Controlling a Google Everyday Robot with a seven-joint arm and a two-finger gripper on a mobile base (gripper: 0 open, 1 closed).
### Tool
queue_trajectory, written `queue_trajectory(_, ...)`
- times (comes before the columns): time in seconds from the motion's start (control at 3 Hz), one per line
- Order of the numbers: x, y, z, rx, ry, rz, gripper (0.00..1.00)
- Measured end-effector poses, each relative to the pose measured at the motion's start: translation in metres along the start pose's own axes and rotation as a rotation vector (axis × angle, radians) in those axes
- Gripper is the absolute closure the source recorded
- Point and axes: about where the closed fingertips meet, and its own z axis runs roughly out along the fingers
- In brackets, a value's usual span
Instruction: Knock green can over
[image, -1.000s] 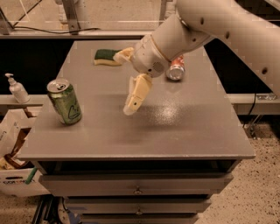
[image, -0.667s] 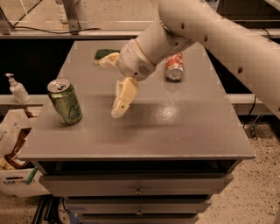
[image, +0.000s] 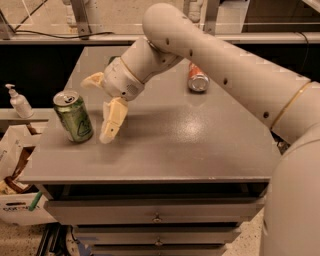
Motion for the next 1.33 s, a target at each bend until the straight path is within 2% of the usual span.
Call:
queue_trajectory(0.33,-0.013,-0.006,0.025,-0.042,-0.055,-0.037,0.00)
queue_trajectory(0.67,-0.025,-0.010,0.036,-0.056,-0.104,-0.065,0.00)
queue_trajectory(1.0,-0.028,-0.010,0.043,-0.061,-0.127,-0.063,0.18)
queue_trajectory(1.33,-0.025,-0.011,0.042,-0.057,-0.147,-0.049,0.42)
